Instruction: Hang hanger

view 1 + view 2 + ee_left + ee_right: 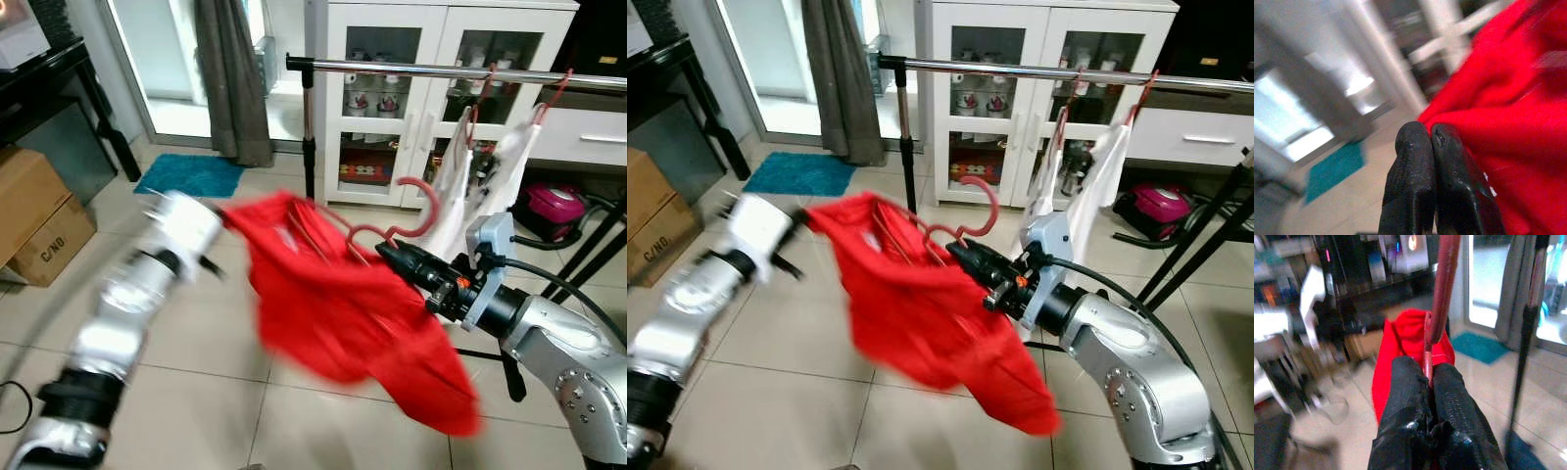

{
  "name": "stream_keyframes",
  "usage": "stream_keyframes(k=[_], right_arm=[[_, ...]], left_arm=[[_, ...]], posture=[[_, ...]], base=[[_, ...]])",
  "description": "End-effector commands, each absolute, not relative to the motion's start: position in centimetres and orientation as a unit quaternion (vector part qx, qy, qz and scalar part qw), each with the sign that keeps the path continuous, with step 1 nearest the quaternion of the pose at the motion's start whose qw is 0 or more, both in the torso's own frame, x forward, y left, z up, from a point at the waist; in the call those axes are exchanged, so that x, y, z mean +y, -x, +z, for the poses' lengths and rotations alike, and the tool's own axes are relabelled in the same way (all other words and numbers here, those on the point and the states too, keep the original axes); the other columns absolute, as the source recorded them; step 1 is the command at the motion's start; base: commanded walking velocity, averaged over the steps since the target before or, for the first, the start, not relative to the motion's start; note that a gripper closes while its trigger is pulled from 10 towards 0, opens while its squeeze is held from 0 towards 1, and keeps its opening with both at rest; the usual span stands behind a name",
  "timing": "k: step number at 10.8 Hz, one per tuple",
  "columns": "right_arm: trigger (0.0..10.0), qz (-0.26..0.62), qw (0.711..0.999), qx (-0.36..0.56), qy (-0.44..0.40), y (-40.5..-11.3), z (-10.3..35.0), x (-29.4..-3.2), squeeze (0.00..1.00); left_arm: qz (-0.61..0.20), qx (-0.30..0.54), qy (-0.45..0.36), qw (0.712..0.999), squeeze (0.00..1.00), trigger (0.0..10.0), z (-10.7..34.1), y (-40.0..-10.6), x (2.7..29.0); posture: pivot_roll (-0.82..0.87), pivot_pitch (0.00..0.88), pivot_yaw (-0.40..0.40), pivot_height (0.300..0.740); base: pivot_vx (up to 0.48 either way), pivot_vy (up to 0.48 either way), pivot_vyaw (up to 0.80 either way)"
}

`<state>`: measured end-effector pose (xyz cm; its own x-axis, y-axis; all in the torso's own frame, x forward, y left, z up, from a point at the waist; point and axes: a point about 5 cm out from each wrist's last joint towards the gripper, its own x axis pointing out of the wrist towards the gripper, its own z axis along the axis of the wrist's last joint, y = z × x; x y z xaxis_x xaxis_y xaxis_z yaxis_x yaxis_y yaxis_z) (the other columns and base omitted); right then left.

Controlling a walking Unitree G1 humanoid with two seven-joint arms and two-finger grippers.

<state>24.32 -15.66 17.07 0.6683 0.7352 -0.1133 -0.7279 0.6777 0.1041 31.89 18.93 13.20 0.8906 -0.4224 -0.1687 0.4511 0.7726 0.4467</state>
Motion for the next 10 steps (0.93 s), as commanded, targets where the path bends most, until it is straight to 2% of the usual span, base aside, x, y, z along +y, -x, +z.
stream_keyframes(k=[1, 2, 3, 5, 7, 9, 10], right_arm=[[0.0, 0.411, 0.908, 0.076, 0.019, -24.1, 16.9, -15.1, 0.0], [0.0, 0.411, 0.907, 0.086, 0.038, -24.2, 16.5, -14.9, 0.0], [0.0, 0.41, 0.891, 0.14, 0.138, -24.3, 14.9, -14.5, 0.0], [0.0, 0.404, 0.885, 0.173, 0.155, -24.5, 14.0, -14.5, 0.0], [0.0, 0.434, 0.883, 0.141, 0.111, -23.8, 14.9, -14.8, 0.0], [0.0, 0.503, 0.857, 0.103, 0.046, -22.1, 16.8, -16.0, 0.0], [0.0, 0.52, 0.848, 0.103, 0.033, -21.7, 17.3, -16.5, 0.0]], left_arm=[[-0.31, 0.005, -0.251, 0.917, 0.0, 0.0, 13.7, -31.3, 16.5], [-0.335, 0.0, -0.263, 0.905, 0.0, 0.0, 13.7, -31.3, 15.5], [-0.324, -0.029, -0.302, 0.896, 0.0, 0.0, 14.5, -32.3, 14.8], [-0.328, -0.056, -0.33, 0.883, 0.0, 0.0, 16.0, -32.8, 14.8], [-0.289, -0.026, -0.373, 0.881, 0.0, 0.0, 15.7, -33.3, 17.0], [-0.168, 0.068, -0.453, 0.873, 0.0, 0.0, 14.3, -34.5, 23.0], [-0.119, 0.09, -0.459, 0.876, 0.0, 0.0, 14.2, -34.6, 25.2]], posture=[[-0.08, 0.0, 0.049, 0.74], [-0.07, 0.0, 0.05, 0.74], [-0.08, 0.0, 0.054, 0.74], [-0.07, 0.0, 0.058, 0.74], [-0.07, 0.0, 0.058, 0.74], [-0.07, 0.0, 0.055, 0.74], [-0.08, 0.0, 0.059, 0.74]], base=[[0.0, 0.0, 0.0], [0.0, 0.0, 0.0], [0.0, 0.0, 0.0], [0.0, 0.0, 0.0], [0.0, 0.0, 0.0], [0.0, 0.0, 0.0], [0.0, 0.0, 0.0]])
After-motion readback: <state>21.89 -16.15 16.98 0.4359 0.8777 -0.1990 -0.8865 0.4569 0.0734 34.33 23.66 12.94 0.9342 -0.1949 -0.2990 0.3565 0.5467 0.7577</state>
